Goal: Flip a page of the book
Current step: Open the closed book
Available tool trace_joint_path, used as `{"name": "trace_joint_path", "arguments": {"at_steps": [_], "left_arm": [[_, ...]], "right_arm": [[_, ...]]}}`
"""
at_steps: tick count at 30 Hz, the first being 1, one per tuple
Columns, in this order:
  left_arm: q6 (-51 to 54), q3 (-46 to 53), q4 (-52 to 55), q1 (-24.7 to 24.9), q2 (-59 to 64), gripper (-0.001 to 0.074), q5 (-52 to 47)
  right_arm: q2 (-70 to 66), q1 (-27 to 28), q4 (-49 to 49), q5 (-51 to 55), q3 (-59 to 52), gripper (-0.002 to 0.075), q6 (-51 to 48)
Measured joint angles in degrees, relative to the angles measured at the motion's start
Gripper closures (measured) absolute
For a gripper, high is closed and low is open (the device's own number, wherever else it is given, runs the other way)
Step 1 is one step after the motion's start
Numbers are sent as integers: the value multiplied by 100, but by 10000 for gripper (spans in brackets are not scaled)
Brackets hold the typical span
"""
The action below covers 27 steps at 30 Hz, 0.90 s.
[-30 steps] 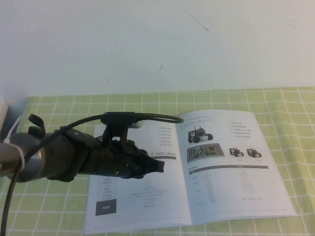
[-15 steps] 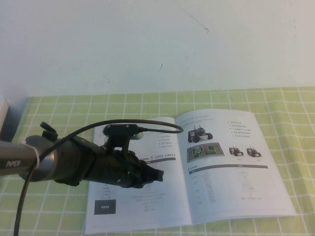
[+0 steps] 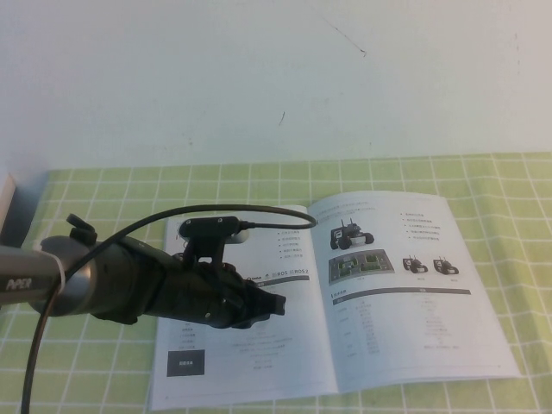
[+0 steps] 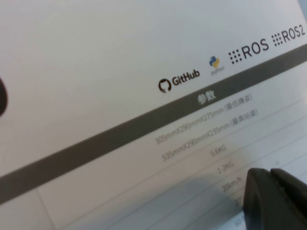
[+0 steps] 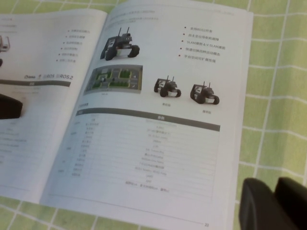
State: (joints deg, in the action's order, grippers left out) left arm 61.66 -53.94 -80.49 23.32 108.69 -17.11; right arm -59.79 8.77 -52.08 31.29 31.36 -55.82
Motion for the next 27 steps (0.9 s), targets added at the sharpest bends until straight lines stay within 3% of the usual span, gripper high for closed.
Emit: {"name": "trace_joint_path", "arguments": {"at_steps": [6,15,22,27], "left_arm": [[0,-10,0,0,0,738,-33],[0,-10,0,0,0,738,-42],[0,-10,0,0,0,738,-42],[10,-10,0,0,0,738,-55]], "right_arm": [[-14,0,311,377,332,656,372],[-704,0,2476,1829,1979,656,2121],[-1680,0,2259,2324,2580,649,2121],[-2857,0,1647,2832,2957,538,1677]]}}
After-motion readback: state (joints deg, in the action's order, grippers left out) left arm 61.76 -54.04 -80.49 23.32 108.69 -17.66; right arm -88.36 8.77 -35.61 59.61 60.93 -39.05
